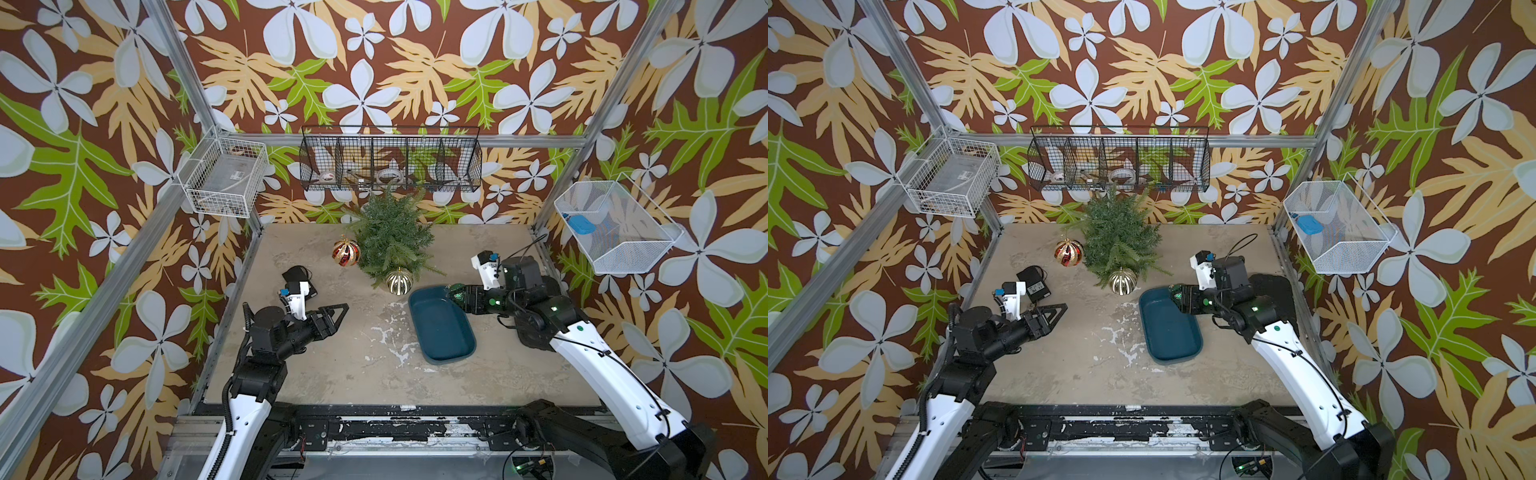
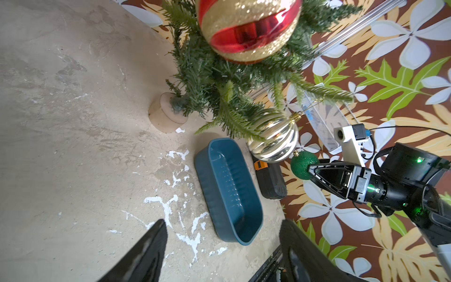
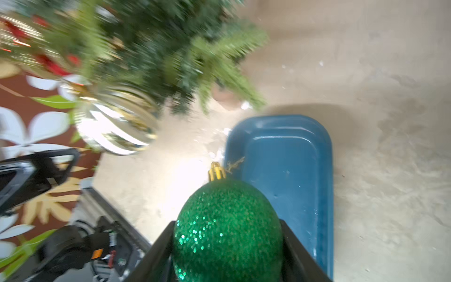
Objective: Decorate the small christmas tree with ornaments
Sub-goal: Pick up an ornament from the container.
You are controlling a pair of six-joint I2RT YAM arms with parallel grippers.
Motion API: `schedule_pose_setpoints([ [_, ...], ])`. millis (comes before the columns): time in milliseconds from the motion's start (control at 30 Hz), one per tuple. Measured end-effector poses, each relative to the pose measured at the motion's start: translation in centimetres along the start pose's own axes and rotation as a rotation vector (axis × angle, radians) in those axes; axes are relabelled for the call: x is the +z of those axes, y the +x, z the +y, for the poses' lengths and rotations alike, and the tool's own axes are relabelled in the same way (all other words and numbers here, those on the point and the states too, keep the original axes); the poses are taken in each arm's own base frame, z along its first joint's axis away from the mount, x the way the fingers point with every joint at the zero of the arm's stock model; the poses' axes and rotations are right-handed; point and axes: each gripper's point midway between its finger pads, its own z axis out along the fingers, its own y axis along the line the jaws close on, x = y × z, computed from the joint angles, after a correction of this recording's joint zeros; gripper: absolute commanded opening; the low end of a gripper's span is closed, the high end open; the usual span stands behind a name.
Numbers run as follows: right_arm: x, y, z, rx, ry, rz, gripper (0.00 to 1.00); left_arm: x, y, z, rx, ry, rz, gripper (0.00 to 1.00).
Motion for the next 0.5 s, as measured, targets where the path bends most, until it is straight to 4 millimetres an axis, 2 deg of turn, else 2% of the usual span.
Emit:
schedule_pose_setpoints([
  [233, -3.0, -3.8, 4.5, -0.058, -0.143, -0.082, 0.57, -0.6, -2.8, -5.5, 0.030, 0.164, -0.046, 0.72],
  [500, -5.1, -6.3, 8.5, -0.105, -0.282, -0.104, 0.57, -1.2, -6.6, -11.8, 0.073, 0.353, -0.102, 0.62],
])
